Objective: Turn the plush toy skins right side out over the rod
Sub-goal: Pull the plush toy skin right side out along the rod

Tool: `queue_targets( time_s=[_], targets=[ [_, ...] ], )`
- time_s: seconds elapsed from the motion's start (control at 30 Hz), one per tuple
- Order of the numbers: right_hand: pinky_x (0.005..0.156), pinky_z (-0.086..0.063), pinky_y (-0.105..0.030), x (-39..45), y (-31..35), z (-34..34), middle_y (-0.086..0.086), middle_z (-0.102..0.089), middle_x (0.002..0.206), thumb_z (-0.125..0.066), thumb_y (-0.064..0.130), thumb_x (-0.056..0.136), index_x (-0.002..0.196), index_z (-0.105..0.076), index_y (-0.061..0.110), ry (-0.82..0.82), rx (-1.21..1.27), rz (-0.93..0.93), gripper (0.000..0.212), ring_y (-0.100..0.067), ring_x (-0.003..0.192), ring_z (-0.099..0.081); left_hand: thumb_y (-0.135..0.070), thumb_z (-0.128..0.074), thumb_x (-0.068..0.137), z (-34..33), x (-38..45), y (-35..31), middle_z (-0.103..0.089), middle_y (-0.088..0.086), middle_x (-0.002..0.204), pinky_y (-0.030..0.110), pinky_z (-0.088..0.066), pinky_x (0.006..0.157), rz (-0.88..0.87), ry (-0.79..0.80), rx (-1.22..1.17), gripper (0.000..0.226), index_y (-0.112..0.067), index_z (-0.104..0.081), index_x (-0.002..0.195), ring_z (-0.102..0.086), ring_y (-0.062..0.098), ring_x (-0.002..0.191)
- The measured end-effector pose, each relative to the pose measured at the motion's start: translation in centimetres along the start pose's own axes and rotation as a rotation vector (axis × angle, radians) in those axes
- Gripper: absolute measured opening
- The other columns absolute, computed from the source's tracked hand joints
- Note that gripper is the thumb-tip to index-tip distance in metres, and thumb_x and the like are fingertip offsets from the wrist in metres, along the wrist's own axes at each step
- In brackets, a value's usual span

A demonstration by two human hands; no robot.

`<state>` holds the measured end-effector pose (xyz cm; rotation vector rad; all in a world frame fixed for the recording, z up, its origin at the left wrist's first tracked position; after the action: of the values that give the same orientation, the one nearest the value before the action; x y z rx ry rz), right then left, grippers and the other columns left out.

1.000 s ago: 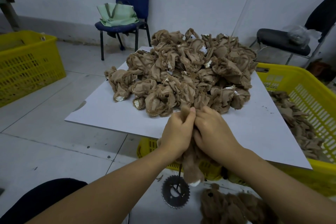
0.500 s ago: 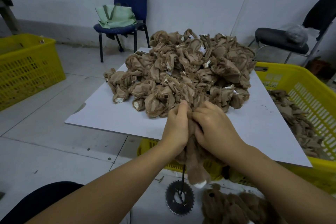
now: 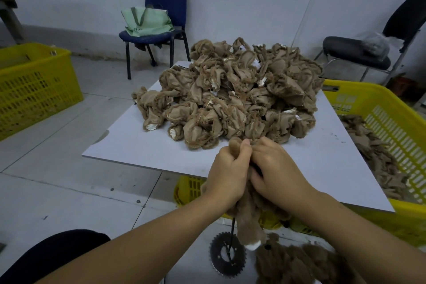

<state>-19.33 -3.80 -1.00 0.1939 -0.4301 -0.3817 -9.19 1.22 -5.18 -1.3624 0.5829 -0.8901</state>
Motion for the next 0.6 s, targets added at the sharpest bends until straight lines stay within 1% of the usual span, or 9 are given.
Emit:
queue_targets(
  time_s=[0.1,0.2,0.27,0.3,0.4,0.43,0.5,0.57,0.6],
  targets=[
    [0.072,-0.043,-0.038,0.1,-0.3,-0.5,-0.006,-0.062,0.072,-0.059,0.002,0.086,0.084,-0.068,0.006,-0.001,0.037,-0.030,0.010,-0.022,0.077,-0.046,-0.075,-0.042,0.080,-0.1,0.4,0.7,-0.054,0.007,0.056,0.060,-0.051,0.064,0.012,0.011,0.013,0.055,-0.026,-0.057,0.060,-0.059,0.035,0.062],
    [0.071,-0.040,-0.035,0.0,-0.8,-1.0,-0.006,-0.059,0.070,-0.058,0.000,0.086,0.080,-0.065,0.008,0.008,0.046,-0.058,0.012,-0.023,0.077,-0.047,-0.076,-0.045,0.076,-0.4,0.7,1.3,-0.065,0.018,0.071,0.061,-0.054,0.075,0.076,0.054,0.036,0.061,-0.017,-0.060,0.071,-0.067,0.036,0.074],
    [0.070,-0.038,-0.034,0.1,-1.0,-1.2,-0.007,-0.057,0.069,-0.056,0.001,0.086,0.076,-0.062,0.008,0.026,0.051,-0.084,0.014,-0.023,0.078,-0.046,-0.075,-0.045,0.071,-0.5,0.8,1.2,-0.063,0.014,0.069,0.059,-0.055,0.078,0.125,0.073,0.049,0.064,-0.013,-0.058,0.074,-0.066,0.032,0.072],
    [0.069,-0.036,-0.033,0.2,-1.1,-1.3,-0.008,-0.056,0.069,-0.056,0.001,0.086,0.075,-0.061,0.007,0.031,0.053,-0.098,0.014,-0.022,0.077,-0.045,-0.074,-0.044,0.069,-0.5,0.9,1.0,-0.060,0.010,0.066,0.056,-0.053,0.076,0.136,0.077,0.061,0.062,-0.013,-0.056,0.072,-0.063,0.029,0.069],
    [0.070,-0.033,-0.031,0.3,-1.4,-1.4,-0.009,-0.055,0.071,-0.055,0.003,0.087,0.076,-0.062,0.005,0.035,0.046,-0.118,0.014,-0.018,0.077,-0.042,-0.071,-0.041,0.066,-0.3,0.8,0.5,-0.054,0.001,0.060,0.047,-0.047,0.063,0.131,0.064,0.129,0.055,-0.017,-0.052,0.069,-0.056,0.022,0.061],
    [0.071,-0.034,-0.032,0.3,-1.3,-1.2,-0.007,-0.055,0.071,-0.056,0.002,0.087,0.076,-0.061,0.006,0.026,0.035,-0.114,0.013,-0.018,0.077,-0.042,-0.070,-0.041,0.067,-0.3,0.7,0.3,-0.053,-0.003,0.058,0.042,-0.044,0.059,0.110,0.037,0.156,0.052,-0.020,-0.052,0.067,-0.054,0.019,0.058],
    [0.070,-0.032,-0.031,0.3,-0.8,-0.6,-0.002,-0.053,0.067,-0.058,-0.001,0.083,0.073,-0.060,0.009,-0.054,0.028,-0.104,0.014,-0.018,0.075,-0.042,-0.068,-0.043,0.072,0.0,0.7,-0.4,-0.052,-0.004,0.052,0.033,-0.040,0.053,0.012,-0.048,0.196,0.047,-0.022,-0.051,0.061,-0.053,0.015,0.052],
    [0.068,-0.034,-0.032,0.4,-0.3,0.2,-0.001,-0.053,0.066,-0.061,-0.002,0.082,0.074,-0.062,0.007,-0.172,0.060,-0.094,0.013,-0.019,0.074,-0.043,-0.061,-0.047,0.081,0.1,0.8,-1.3,-0.056,-0.003,0.052,0.030,-0.042,0.050,-0.132,-0.129,0.148,0.045,-0.023,-0.054,0.058,-0.056,0.012,0.050],
    [0.068,-0.037,-0.034,0.5,0.0,0.4,-0.001,-0.055,0.067,-0.061,-0.001,0.084,0.075,-0.063,0.006,-0.219,0.077,-0.083,0.011,-0.020,0.075,-0.045,-0.056,-0.049,0.085,0.2,0.8,-1.5,-0.058,-0.004,0.053,0.026,-0.043,0.049,-0.197,-0.161,0.091,0.042,-0.024,-0.055,0.058,-0.057,0.010,0.050]
  ],
)
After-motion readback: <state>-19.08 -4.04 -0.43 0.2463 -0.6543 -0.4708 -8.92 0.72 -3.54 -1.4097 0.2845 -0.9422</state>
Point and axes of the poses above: each hand's wrist, its own x-axis towards the middle knuckle, its own z-axis out of the back of the hand, y = z × x, the point moved 2 cm from there along x, towards the middle knuckle
